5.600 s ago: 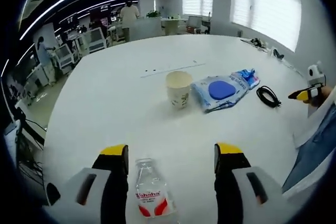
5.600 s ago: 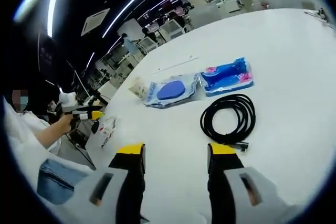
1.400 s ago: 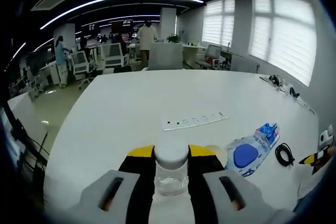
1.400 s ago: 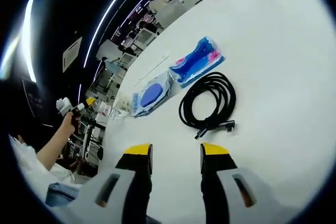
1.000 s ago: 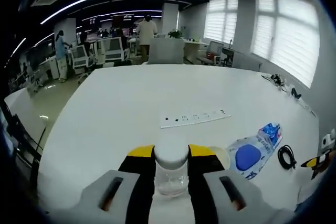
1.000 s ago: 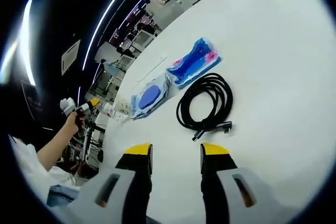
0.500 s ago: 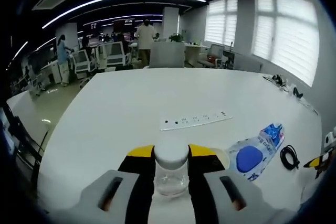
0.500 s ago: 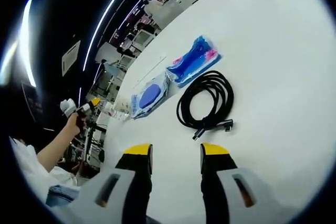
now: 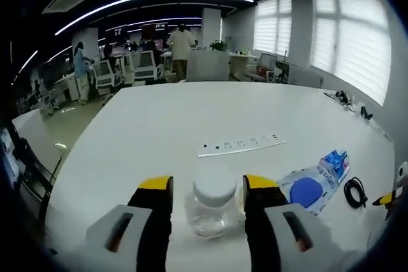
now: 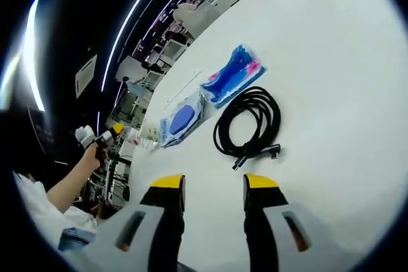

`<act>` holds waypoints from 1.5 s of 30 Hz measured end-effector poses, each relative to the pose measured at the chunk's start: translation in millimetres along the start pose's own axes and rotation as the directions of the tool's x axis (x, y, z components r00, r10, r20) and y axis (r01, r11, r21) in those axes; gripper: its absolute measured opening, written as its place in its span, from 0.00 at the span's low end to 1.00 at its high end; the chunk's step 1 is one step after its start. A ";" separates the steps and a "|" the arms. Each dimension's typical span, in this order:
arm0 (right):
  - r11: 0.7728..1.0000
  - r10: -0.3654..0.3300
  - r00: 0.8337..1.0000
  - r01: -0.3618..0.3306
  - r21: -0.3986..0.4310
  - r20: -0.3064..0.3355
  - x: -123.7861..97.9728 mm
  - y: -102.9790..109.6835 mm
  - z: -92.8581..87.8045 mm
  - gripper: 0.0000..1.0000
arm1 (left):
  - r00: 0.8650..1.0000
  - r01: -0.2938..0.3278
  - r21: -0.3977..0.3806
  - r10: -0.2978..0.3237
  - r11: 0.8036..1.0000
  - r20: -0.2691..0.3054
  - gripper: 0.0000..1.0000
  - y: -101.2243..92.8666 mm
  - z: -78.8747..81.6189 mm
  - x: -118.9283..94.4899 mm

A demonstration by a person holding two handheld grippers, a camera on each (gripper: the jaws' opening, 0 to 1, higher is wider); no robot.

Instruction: Arrange the tabletop items into an orderly group along one side of the table until the central work area is clear of visible clutter.

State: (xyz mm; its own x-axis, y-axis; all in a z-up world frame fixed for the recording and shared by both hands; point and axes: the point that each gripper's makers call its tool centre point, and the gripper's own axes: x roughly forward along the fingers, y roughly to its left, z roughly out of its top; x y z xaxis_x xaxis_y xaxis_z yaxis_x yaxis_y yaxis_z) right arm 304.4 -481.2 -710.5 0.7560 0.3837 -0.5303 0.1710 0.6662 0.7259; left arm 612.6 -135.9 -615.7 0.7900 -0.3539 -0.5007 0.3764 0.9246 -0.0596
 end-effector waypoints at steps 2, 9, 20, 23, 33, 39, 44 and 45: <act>1.000 0.002 1.000 -0.002 0.005 0.004 0.0 0.1 0.5 0.35 | 1.000 -0.003 -0.003 0.003 1.000 0.003 0.55 1.2 0.9 -1.0; 1.000 0.020 1.000 -0.020 0.001 0.014 0.4 3.3 1.6 0.35 | 0.999 -0.003 -0.014 0.004 1.000 0.032 0.64 2.5 5.2 -13.0; 0.998 0.043 0.999 -0.042 -0.046 0.023 -6.8 13.9 -0.3 0.36 | 0.999 0.030 -0.057 -0.028 0.998 0.040 0.70 -10.2 -9.0 -43.2; 0.996 0.046 0.999 -0.044 -0.071 0.023 -14.0 17.8 -4.5 0.37 | 0.999 0.045 -0.062 -0.043 0.997 0.032 0.73 -15.7 -19.7 -56.5; 0.985 0.028 0.997 -0.017 -0.172 0.066 -34.1 21.0 -3.0 0.43 | 0.996 0.092 -0.079 -0.091 0.993 0.027 0.81 -29.8 -53.8 -106.1; 0.966 0.023 0.999 -0.011 -0.257 0.043 -34.2 27.4 -9.2 0.47 | 0.993 0.114 -0.104 -0.112 0.988 0.024 0.84 -34.0 -75.8 -136.2; 0.949 0.026 0.999 -0.019 -0.315 0.021 -33.1 33.6 -20.2 0.49 | 0.992 0.130 -0.115 -0.129 0.985 0.015 0.85 -32.8 -95.0 -156.6; 0.945 0.027 0.999 -0.020 -0.328 0.017 -33.7 34.7 -23.3 0.50 | 0.991 0.131 -0.117 -0.131 0.984 0.012 0.85 -32.8 -98.0 -160.0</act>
State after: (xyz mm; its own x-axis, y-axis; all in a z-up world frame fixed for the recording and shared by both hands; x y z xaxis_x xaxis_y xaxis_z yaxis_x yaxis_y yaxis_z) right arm 270.2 -456.1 -677.7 0.7709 0.3905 -0.5032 -0.0604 0.8312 0.5527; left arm 426.5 -95.7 -618.3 0.7398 -0.4734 -0.4781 0.4175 0.8802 -0.2255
